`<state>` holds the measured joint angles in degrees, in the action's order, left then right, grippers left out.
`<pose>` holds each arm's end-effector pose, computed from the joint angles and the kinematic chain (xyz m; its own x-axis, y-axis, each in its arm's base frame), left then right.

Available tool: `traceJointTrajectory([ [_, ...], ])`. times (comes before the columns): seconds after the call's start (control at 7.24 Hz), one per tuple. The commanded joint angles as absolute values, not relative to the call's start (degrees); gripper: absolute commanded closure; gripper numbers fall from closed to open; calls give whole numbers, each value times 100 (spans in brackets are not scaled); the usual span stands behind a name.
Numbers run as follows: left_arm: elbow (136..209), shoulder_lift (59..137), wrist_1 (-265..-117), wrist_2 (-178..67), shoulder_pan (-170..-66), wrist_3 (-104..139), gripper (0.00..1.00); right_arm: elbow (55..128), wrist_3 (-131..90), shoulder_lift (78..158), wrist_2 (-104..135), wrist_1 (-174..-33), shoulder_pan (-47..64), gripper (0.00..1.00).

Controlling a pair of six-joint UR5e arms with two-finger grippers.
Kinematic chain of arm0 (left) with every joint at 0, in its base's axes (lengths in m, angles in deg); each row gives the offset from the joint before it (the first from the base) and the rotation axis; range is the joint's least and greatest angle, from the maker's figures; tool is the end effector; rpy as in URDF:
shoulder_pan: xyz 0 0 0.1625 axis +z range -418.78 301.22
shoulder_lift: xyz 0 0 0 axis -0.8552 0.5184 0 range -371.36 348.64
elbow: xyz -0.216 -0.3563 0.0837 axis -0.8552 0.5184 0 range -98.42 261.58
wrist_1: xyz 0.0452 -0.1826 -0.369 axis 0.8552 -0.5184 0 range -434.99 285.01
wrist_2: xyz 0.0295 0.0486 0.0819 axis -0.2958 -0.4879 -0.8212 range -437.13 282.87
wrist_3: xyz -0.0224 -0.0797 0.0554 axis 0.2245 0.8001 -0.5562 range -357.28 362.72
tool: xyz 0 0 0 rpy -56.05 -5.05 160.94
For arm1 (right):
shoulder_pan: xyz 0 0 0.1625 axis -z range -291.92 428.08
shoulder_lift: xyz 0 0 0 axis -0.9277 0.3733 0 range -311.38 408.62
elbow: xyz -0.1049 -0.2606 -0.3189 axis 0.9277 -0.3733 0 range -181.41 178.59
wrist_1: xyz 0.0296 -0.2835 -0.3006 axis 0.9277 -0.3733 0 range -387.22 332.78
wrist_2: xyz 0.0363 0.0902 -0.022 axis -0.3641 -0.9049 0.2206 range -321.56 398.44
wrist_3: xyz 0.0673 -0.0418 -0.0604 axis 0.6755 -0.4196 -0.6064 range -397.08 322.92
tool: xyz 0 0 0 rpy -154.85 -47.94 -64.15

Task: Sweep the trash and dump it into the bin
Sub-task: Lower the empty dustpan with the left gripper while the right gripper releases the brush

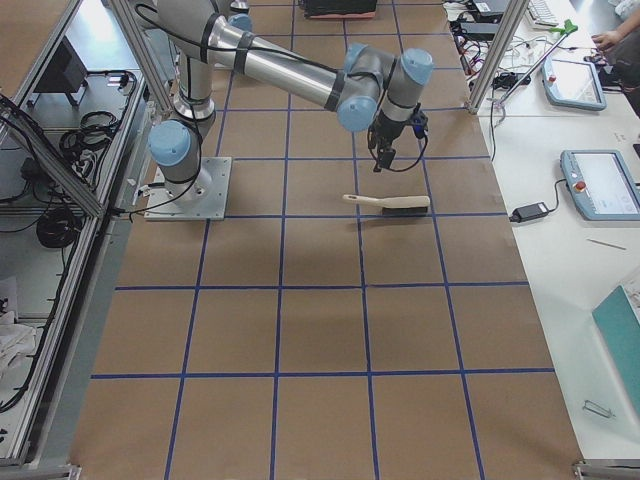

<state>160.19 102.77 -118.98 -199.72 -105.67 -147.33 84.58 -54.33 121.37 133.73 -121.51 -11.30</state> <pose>0.4103 -0.5550 0.4484 0.0729 0.9905 0.1164 0.7014 -0.1338 0.7001 0.0130 -0.6036 0.3650 -0.9912 -0.1261 0.0408 -0.1171 0.9775 0.1756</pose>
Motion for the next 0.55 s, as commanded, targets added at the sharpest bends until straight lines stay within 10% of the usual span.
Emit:
traceJointTrajectory([
  [0.0, 16024, 10228, -11955, -19721, -10571, -14722, 100, 8480, -4915, 12927, 13362, -11609, -1889, 0],
  [0.41, 15840, 9869, -13330, -18404, -10326, -14599, 100, 8683, -4833, 14087, 12735, -11564, -2147, 0],
])
